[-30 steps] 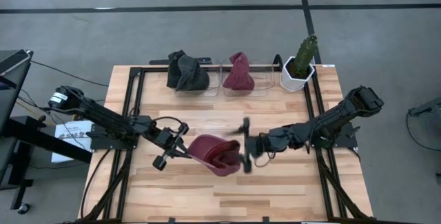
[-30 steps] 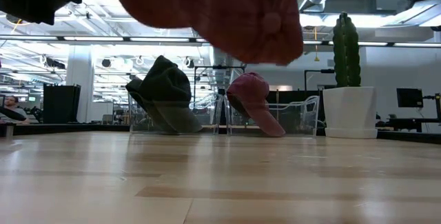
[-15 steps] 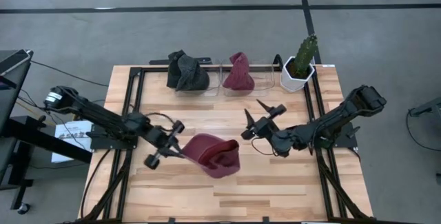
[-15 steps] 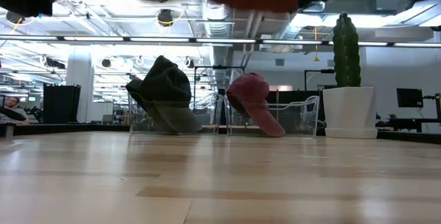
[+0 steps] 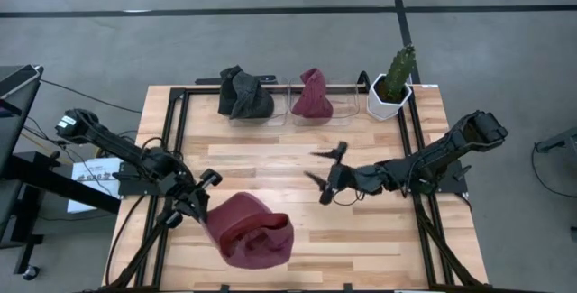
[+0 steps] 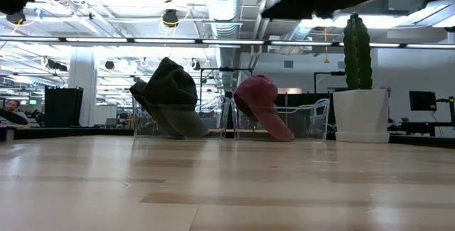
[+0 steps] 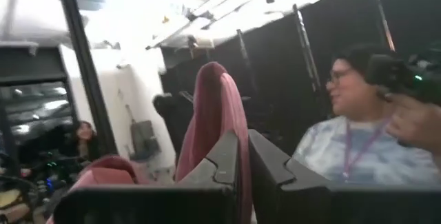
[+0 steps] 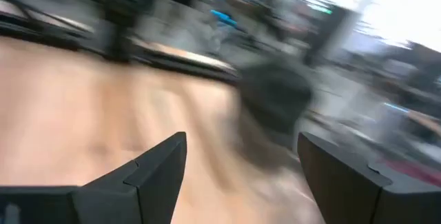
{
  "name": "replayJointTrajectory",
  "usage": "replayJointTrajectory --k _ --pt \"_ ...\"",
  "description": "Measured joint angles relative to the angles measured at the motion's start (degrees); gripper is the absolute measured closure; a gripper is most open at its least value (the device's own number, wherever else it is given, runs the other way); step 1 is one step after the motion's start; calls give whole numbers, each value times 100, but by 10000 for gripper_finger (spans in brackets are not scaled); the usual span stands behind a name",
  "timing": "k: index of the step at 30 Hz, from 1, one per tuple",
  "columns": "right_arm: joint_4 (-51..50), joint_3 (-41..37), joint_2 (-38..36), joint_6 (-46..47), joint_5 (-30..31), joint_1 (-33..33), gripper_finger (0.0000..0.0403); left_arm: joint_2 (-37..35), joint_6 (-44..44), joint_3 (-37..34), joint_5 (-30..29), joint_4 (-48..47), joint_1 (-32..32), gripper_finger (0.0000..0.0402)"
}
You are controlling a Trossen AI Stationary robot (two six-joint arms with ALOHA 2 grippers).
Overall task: Pick & Place hat
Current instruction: Put the red cap into the right transparent bin
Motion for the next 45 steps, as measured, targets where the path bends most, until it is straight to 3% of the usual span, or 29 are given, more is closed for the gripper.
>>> replayJointTrajectory --k 4,8,14,17,23,28,31,37,41,45 --pt "400 20 0 -12 -1917 -272 132 84 0 -44 -193 478 -186 387" --pt "1098 22 0 -12 -3332 -491 132 95 31 -46 -199 446 -367 387" --pt "1694 27 0 222 -5010 -654 132 95 198 -46 -91 463 -551 385" --pt "1636 28 0 222 -5519 -653 132 95 219 -46 89 466 -556 385" --pt "1384 26 6 233 -5318 -499 132 169 595 -46 565 518 -560 385" --pt "1430 26 7 170 -4026 -373 132 580 1197 -46 661 849 -739 384" --pt "1497 37 150 -49 -3588 -377 132 963 1335 23 669 1151 -820 384" --pt "1843 358 1030 -1513 -3392 -375 132 1796 1341 448 657 1279 -824 384" --pt "1871 958 1695 -2228 -3363 -377 132 2284 1003 533 636 1954 -824 384" --pt "1864 1534 2181 -2690 -3362 -377 132 2507 714 528 224 2234 -826 387"
